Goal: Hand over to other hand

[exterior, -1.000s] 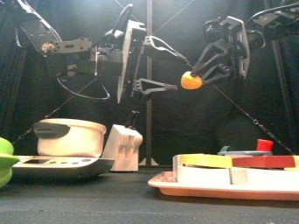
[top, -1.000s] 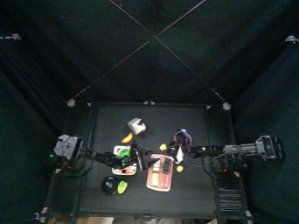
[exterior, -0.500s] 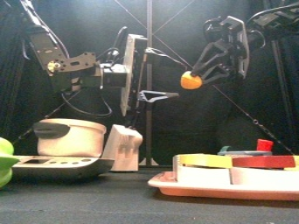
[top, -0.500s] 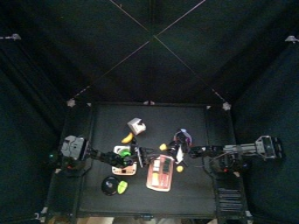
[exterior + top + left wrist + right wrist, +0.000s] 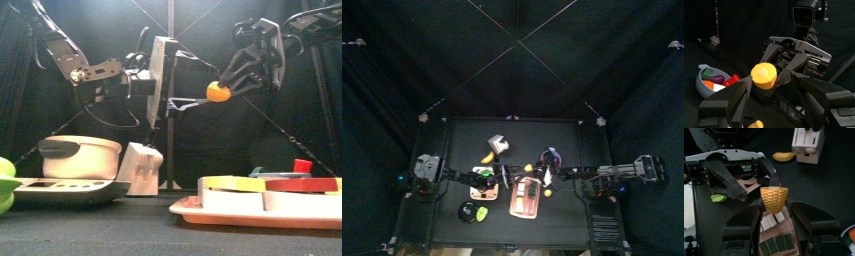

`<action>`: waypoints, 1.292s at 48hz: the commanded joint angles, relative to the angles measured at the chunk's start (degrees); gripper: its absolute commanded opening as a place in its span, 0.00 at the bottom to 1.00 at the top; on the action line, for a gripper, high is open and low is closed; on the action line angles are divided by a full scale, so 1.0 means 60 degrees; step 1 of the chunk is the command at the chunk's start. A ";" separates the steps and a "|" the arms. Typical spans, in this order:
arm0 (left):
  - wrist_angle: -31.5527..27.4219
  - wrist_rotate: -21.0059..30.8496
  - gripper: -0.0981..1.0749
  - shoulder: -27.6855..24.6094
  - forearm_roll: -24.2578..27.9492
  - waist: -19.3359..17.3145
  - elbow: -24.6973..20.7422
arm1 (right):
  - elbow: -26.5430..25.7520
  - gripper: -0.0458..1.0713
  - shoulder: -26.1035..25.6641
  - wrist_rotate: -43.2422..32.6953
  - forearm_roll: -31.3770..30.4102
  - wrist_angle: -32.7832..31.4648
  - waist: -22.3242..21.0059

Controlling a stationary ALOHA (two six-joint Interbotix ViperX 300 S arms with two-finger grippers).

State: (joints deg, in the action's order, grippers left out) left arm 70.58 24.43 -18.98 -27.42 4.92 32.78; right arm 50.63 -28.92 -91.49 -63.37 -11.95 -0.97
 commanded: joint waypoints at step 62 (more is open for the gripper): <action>0.0088 0.0659 0.87 -0.0366 -0.1523 0.0264 -0.0762 | -0.0308 0.63 -0.0117 0.0015 -0.0205 0.0044 -0.0220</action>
State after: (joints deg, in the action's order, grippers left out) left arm 70.66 28.21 -21.80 -36.39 6.68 29.36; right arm 50.27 -28.92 -91.49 -64.42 -11.95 -2.11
